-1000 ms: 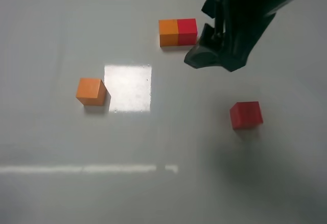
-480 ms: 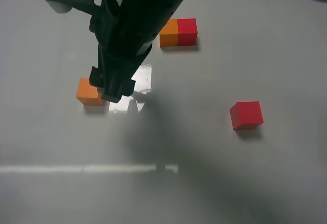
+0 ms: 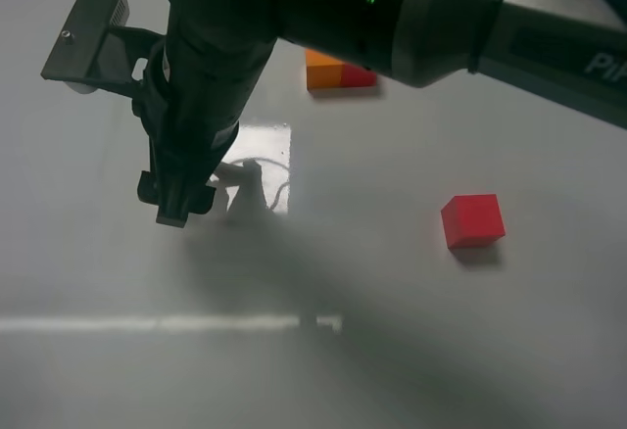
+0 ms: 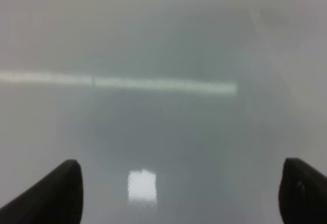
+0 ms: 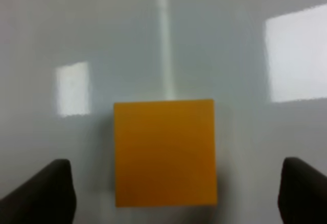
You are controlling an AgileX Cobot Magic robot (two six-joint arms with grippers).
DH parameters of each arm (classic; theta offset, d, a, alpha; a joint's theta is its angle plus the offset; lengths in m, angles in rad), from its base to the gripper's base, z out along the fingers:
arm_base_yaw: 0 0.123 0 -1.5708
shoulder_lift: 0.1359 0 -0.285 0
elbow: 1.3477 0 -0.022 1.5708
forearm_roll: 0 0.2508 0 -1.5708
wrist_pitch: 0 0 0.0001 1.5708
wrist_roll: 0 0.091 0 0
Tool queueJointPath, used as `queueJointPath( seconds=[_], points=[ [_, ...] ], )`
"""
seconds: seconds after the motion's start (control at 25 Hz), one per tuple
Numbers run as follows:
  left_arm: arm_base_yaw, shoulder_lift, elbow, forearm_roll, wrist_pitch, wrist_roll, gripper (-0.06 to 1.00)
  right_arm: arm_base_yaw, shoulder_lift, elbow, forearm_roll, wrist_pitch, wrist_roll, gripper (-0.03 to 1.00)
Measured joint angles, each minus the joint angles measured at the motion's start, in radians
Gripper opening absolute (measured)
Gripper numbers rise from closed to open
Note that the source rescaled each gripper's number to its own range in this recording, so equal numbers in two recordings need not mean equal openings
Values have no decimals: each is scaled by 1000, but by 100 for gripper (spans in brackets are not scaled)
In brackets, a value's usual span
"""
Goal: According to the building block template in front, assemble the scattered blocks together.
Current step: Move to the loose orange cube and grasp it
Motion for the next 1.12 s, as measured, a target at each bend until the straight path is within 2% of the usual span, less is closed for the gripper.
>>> queueJointPath(
  seconds=[0.32, 0.52, 0.76, 0.92, 1.0, 1.04, 1.12],
  points=[
    [0, 0, 0, 5, 0, -2, 8, 0, 51, -43, 2, -22, 0, 86],
    [0, 0, 0, 6, 0, -2, 6, 0, 69, -43, 2, -36, 0, 84],
    [0, 0, 0, 6, 0, -2, 3, 0, 86, -45, 2, -53, 1, 68],
    [0, 0, 0, 6, 0, -3, 3, 0, 98, -45, 3, -53, 5, 62],
    [0, 0, 0, 6, 0, -4, 2, 0, 100, -45, 4, -53, 5, 55],
    [0, 0, 0, 6, 0, -4, 1, 0, 100, -45, 4, -53, 5, 47],
    [0, 0, 0, 6, 0, -4, 1, 0, 100, -45, 4, -53, 5, 22]
  ],
)
